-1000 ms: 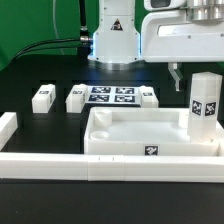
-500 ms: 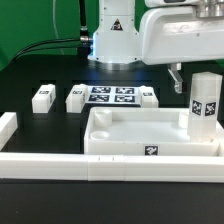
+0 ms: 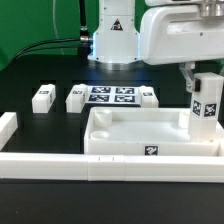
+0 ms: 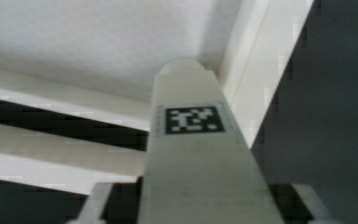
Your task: Assemble desk
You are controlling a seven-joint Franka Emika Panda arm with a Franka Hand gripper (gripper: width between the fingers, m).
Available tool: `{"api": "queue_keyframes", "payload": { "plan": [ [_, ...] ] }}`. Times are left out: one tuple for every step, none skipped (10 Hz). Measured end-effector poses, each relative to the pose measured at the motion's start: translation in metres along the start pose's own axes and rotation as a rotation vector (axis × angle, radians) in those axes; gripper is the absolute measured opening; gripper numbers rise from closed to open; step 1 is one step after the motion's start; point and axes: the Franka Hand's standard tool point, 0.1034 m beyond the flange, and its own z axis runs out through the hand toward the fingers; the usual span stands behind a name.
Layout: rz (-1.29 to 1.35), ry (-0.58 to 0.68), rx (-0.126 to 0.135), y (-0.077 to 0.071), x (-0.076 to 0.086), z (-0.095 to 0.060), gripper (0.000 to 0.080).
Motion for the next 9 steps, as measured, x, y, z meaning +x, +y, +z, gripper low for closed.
{"api": "queue_keyframes", "payload": {
  "plan": [
    [0.021, 0.000, 0.000, 0.0001, 0.0000, 0.0000, 0.0286],
    [0.023, 0.000, 0.000, 0.0001, 0.0000, 0.0001, 0.0286],
    [0.158, 0.000, 0.006, 0.0008, 0.0004, 0.0003, 0.0286],
    [0.280, 0.001, 0.010, 0.0016, 0.0005, 0.0003, 0.0286],
    [0.500, 0.003, 0.006, 0.0023, 0.0000, 0.0001, 0.0286],
    [0.684, 0.003, -0.001, 0.0015, -0.0011, -0.0001, 0.0288],
    [0.782, 0.004, -0.006, 0.0017, -0.0013, -0.0002, 0.0288],
    [0.899, 0.005, -0.009, 0.0020, -0.0015, -0.0003, 0.0288],
    [1.046, 0.007, -0.012, 0.0022, -0.0018, -0.0005, 0.0288]
  ]
}}
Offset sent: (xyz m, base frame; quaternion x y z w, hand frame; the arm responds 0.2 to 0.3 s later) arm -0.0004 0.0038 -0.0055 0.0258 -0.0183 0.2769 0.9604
